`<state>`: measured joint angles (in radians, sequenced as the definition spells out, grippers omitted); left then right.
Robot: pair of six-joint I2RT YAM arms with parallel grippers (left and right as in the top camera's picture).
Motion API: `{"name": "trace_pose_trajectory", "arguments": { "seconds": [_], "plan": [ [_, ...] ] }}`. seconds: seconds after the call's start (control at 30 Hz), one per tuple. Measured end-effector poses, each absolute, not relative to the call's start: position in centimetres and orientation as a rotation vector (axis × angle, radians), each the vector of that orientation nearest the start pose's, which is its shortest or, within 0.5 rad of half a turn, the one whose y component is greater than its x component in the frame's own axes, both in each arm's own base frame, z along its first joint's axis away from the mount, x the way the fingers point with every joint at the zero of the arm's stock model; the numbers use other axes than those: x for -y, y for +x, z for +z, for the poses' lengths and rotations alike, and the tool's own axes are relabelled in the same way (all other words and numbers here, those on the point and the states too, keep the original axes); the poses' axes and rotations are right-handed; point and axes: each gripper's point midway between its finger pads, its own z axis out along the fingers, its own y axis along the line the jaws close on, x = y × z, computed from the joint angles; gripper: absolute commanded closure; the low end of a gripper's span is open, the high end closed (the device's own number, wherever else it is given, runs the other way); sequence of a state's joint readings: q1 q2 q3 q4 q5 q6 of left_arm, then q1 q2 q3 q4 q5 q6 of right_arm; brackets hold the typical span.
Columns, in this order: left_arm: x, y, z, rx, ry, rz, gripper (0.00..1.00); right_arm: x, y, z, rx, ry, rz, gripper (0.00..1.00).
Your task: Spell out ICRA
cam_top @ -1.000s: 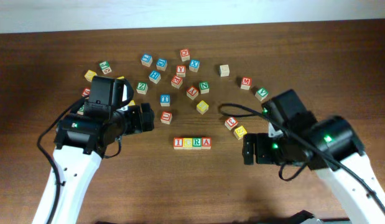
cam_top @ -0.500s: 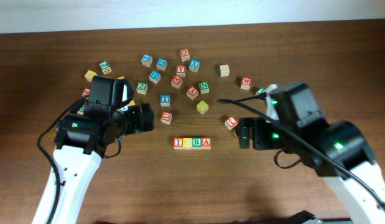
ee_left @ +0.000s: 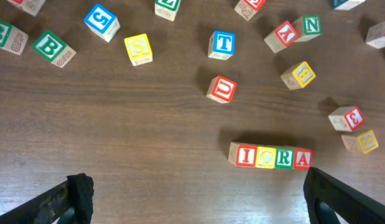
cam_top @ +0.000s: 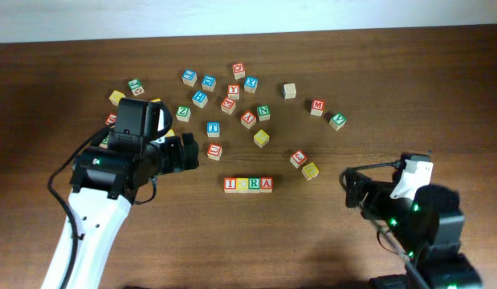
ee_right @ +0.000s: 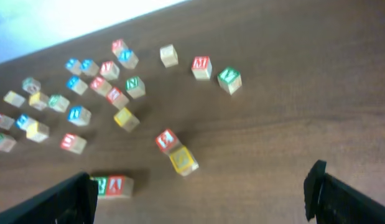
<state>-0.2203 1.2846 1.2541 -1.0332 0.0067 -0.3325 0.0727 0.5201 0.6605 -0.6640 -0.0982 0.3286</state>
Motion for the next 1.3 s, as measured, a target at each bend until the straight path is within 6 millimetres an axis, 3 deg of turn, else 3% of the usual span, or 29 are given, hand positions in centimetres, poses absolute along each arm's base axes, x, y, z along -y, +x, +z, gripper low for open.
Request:
{"name": "trace_pose_trajectory", "arguments": {
  "seconds": [0.13, 0.4, 0.83, 1.2, 1.3],
  "plan": [
    [6.9, 30.4, 20.4, -2.643, -0.146, -0.196, 0.01, -3.6, 23.9, 21.3, -1.895, 0.167, 0.378, 0.02],
    [6.9, 30.4, 20.5, -2.643, -0.146, -0.196, 0.01, -3.7, 23.8, 19.5, -1.754, 0.115, 0.369, 0.02],
    [6.9, 30.4, 20.4, -2.644, -0.146, -0.196, 0.01, -3.7, 23.3, 22.3, -1.525, 0.025, 0.329, 0.02],
    [6.9, 30.4, 20.4, -2.644, -0.146, -0.196, 0.01, -3.8, 24.4, 18.3, -1.549, -0.048, 0.251, 0.02],
    [6.9, 30.4, 20.4, -2.644, -0.146, -0.196, 0.01, -3.4, 24.4, 16.1, -1.637, -0.061, 0.200, 0.02]
  ]
}}
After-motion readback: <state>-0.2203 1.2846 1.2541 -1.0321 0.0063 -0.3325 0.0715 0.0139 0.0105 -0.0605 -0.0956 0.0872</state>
